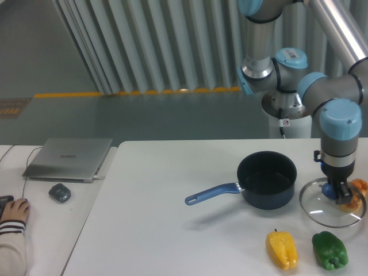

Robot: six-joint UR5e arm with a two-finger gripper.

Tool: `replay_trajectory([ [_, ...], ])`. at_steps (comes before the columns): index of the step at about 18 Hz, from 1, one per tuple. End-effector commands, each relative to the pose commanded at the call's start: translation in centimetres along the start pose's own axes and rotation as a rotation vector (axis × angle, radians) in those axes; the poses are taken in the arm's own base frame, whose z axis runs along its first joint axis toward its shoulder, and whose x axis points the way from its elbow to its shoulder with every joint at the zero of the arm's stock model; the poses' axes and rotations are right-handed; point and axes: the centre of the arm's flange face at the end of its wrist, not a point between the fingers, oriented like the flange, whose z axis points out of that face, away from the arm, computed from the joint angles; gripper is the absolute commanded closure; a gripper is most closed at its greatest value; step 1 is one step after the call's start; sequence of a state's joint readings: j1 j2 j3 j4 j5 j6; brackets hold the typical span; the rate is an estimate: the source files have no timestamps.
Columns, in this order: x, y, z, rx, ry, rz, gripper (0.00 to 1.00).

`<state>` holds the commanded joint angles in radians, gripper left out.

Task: Place the lid on the table
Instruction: 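Lower the glass lid flat onto the table beside the saucepan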

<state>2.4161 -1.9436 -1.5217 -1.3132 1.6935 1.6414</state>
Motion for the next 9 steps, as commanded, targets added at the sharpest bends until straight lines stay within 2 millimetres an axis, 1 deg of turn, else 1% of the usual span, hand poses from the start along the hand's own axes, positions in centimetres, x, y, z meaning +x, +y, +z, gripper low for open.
replay_trajectory([
  [2,-0.04,-1.37,0.38,-0.003,0.004,0.016,0.47],
  [5,-0.05,-1.57,0.29,-0.002,0.002,0.017,0.47],
  [6,-0.01,-1.55,0.19,-0.003,0.0,0.015,0.43],
  [8,0.11,-1.57,0.48,-0.004,0.006,0.013,0.4],
  [9,0.19,-1.67,0.5,-0.005,0.005,0.013,0.36],
])
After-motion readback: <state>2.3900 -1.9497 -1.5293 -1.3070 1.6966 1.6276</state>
